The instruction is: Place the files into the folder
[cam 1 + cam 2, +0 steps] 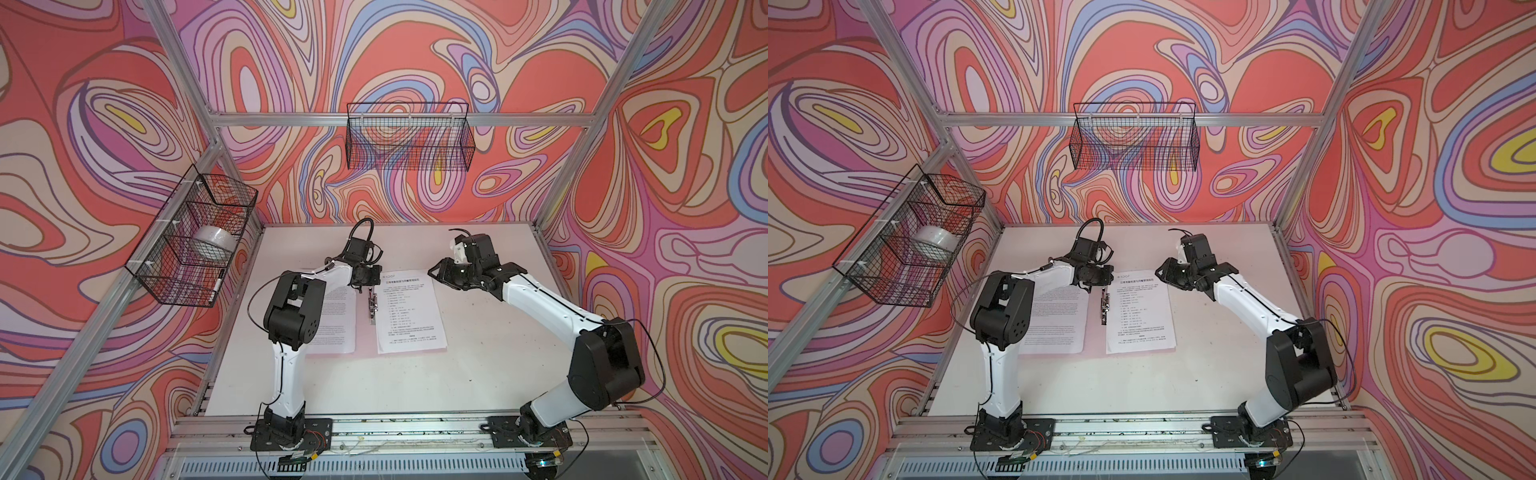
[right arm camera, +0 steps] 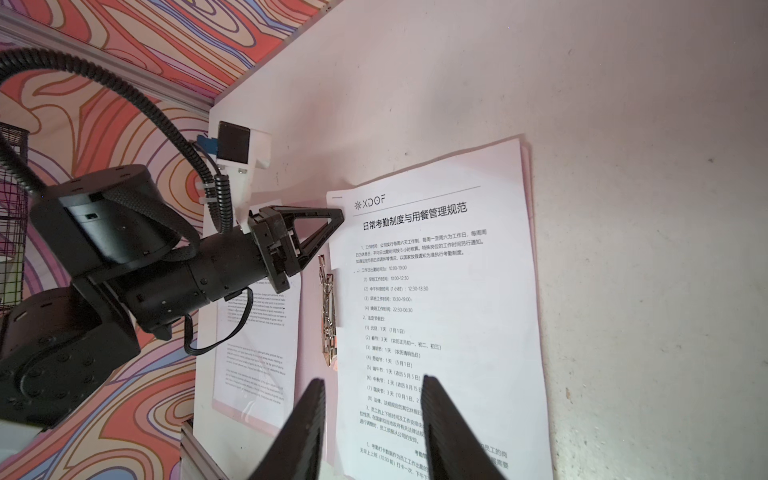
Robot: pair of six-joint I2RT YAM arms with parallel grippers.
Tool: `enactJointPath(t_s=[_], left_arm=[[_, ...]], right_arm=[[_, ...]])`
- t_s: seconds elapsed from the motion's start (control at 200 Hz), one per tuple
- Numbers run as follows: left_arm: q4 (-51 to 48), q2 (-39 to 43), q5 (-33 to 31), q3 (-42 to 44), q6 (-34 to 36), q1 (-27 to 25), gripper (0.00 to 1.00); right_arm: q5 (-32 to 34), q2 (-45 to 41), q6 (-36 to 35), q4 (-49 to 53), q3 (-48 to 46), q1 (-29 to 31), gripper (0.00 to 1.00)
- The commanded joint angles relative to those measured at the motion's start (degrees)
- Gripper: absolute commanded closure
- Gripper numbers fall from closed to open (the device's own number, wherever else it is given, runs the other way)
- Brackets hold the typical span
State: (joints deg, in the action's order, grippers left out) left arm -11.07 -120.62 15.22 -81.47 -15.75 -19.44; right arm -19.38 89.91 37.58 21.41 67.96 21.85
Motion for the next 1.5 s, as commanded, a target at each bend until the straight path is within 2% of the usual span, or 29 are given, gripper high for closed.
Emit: enactJointPath(t_s=[0.0,0.451,0.761,0.811,0.892,0.997,1.117,1.197,1.493], left_arm=[[-2.3,1.2,0.6,0.0,1.8,0.3,1.0],[-3.4,1.7,1.2,-0.3,3.3,1.1,1.0],[-5.0,1.3,2.4,-1.2,3.9,1.4,1.0],[-4.9,1.3,2.6,-1.1,3.9,1.4,0.85],[-4.8,1.6,2.4,-1.0,3.9,1.3,0.67],[-4.3,2.3,2.1,-0.6,3.9,1.4,0.56],[-4.4,2.9,2.0,-0.6,3.4,1.4,0.51],[-4.3,3.5,2.0,-0.6,2.8,1.4,0.5],[-0.9,8.2,1.8,-0.1,0.4,1.4,0.48]], right_arm=[[0.2,0.5,-0.3,-0.6,0.5,0.4,0.6],[1.3,1.2,-1.0,0.5,0.1,0.4,0.6],[4.9,0.4,-3.5,3.1,-6.8,0.4,0.52],[6.0,0.2,-3.7,3.5,-8.4,0.6,0.52],[7.7,0.1,-3.6,3.7,-11.1,0.8,0.51],[8.9,-0.4,-3.3,2.8,-14.3,0.9,0.49],[9.0,-0.9,-2.6,2.5,-16.4,1.4,0.49],[8.7,-0.8,-2.3,2.1,-17.4,1.9,0.58],[8.7,1.4,-0.5,1.0,-18.9,5.3,0.67]])
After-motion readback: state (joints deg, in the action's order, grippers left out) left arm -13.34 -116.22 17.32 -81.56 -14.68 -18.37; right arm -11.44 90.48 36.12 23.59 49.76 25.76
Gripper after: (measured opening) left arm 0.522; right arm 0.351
